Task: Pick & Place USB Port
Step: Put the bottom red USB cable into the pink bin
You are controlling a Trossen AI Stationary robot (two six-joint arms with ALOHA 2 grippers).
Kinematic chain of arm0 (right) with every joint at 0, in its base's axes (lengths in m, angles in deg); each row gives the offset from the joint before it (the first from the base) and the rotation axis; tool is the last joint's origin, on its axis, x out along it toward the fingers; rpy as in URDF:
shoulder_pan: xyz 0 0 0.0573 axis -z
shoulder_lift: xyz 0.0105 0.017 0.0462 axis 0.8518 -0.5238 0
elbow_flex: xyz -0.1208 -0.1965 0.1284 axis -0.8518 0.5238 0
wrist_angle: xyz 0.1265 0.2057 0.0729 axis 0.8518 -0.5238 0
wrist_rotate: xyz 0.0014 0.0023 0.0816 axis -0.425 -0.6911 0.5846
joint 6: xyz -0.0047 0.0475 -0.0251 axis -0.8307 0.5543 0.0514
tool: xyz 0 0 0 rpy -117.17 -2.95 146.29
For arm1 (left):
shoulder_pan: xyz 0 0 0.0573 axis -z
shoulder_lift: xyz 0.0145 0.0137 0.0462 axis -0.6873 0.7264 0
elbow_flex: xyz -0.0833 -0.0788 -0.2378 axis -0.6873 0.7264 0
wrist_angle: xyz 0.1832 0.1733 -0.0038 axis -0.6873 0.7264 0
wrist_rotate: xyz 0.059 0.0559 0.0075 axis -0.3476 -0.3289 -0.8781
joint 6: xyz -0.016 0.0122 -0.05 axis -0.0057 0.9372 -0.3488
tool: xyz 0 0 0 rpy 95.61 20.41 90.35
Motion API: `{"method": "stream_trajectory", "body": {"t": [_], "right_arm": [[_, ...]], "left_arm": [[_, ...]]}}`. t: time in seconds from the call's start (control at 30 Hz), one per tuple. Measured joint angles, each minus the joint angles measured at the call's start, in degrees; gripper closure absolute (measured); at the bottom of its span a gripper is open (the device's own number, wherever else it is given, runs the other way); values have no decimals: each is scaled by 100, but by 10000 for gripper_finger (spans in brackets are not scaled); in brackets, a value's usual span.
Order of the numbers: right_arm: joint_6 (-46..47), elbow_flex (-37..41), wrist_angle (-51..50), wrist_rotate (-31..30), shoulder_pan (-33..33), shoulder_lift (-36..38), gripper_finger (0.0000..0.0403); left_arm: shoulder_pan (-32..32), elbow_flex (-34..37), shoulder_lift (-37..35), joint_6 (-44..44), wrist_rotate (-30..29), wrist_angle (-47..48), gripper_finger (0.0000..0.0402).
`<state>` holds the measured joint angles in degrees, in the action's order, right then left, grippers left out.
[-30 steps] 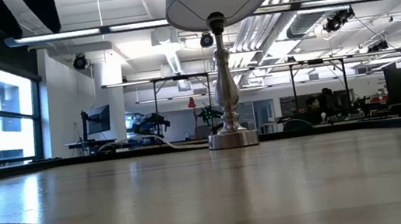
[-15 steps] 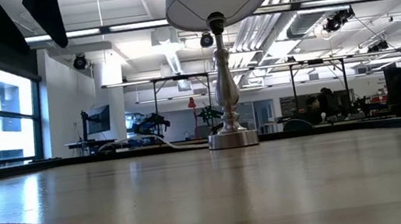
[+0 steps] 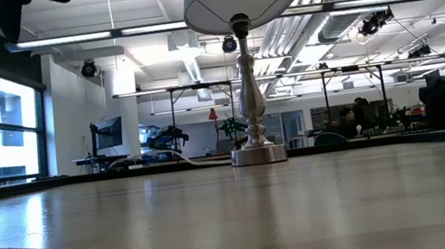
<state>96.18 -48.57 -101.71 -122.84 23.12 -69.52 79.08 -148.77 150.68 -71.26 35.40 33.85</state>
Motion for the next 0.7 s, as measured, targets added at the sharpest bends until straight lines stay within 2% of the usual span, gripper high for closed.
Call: {"method": "stream_trajectory", "body": {"t": [0.37,0.6,0.7], "right_arm": [[-6,0,116,34,0,0,265],[-18,0,118,35,0,0,265],[-16,2,133,39,0,0,265]], "left_arm": [[0,-8,337,-240,-39,-680,238],[-4,-2,790,-220,375,-859,238],[-13,1,923,-302,818,-988,238]]}}
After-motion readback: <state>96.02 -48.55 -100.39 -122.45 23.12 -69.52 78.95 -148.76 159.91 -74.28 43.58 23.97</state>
